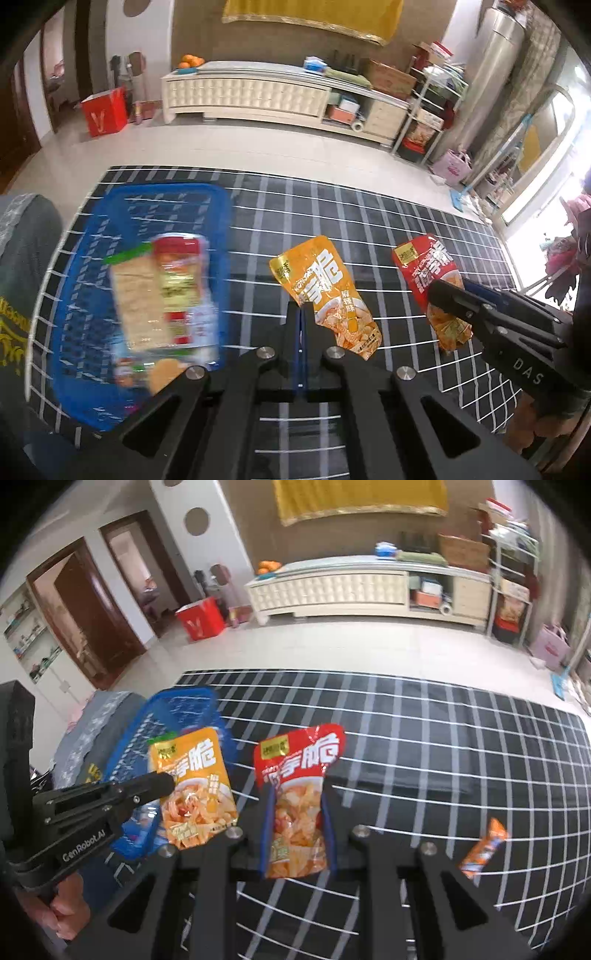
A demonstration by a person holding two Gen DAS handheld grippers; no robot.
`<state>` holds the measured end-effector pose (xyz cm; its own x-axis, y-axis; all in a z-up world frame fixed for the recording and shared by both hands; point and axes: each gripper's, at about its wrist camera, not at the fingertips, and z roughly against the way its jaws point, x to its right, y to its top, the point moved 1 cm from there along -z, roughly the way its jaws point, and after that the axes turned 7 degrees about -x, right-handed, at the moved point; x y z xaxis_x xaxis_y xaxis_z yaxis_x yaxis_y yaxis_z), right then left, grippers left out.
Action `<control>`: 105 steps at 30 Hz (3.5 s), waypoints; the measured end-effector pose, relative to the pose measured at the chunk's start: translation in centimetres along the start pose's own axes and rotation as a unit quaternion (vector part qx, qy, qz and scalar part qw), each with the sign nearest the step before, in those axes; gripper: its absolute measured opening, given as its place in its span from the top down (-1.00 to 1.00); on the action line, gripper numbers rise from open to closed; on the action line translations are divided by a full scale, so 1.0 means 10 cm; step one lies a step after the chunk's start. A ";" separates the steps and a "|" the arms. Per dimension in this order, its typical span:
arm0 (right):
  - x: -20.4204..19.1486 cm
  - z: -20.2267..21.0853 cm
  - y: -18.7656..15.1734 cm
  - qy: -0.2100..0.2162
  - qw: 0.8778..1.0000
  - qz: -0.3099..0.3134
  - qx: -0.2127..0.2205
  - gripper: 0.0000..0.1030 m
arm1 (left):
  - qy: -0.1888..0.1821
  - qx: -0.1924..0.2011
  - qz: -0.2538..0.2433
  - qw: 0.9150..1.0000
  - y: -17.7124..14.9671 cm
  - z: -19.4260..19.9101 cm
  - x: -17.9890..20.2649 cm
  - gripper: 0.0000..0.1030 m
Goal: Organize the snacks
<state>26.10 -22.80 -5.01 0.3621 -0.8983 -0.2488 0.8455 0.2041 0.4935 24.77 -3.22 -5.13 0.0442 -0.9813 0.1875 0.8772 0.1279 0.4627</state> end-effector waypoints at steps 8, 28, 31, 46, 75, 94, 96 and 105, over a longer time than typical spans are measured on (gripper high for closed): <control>-0.59 -0.37 0.12 0.039 0.999 0.020 -0.022 0.47 | 0.018 -0.011 0.021 1.000 -0.12 0.14 -0.73 1.00; -0.95 -0.59 0.13 0.020 0.998 0.036 -0.047 0.47 | 0.030 -0.047 -0.034 0.998 -0.16 -0.21 -1.03 0.68; -1.03 -0.53 0.10 0.018 0.998 0.045 -0.045 0.47 | 0.026 -0.042 -0.032 0.998 -0.16 -0.15 -1.03 0.26; -1.49 -0.62 0.26 0.018 0.995 0.089 -0.041 0.47 | 0.046 -0.004 -0.029 0.999 -0.25 0.40 -1.38 0.03; -1.69 -1.24 0.32 -0.095 0.985 0.129 -0.063 0.13 | 0.046 -0.020 -0.002 0.999 -0.25 0.22 -1.85 0.03; -0.91 -0.36 0.15 -0.093 0.996 0.014 -0.005 -0.61 | 0.019 0.025 -0.056 0.998 -0.24 0.45 -1.07 0.03; -0.72 -0.25 0.09 -0.099 0.995 -0.003 -0.004 -0.61 | 0.015 0.036 -0.069 0.997 -0.22 0.45 -0.88 0.03; 0.17 0.15 -0.24 -0.123 0.989 -0.087 -0.001 -0.61 | -0.041 0.034 -0.080 0.995 -0.16 0.20 -0.04 -0.33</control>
<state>24.12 -25.42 -5.39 0.1044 -0.9872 -0.1206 0.8875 0.0378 0.4593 22.41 -2.70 -4.23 -0.1349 -0.9750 0.1765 0.8355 -0.0162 0.5492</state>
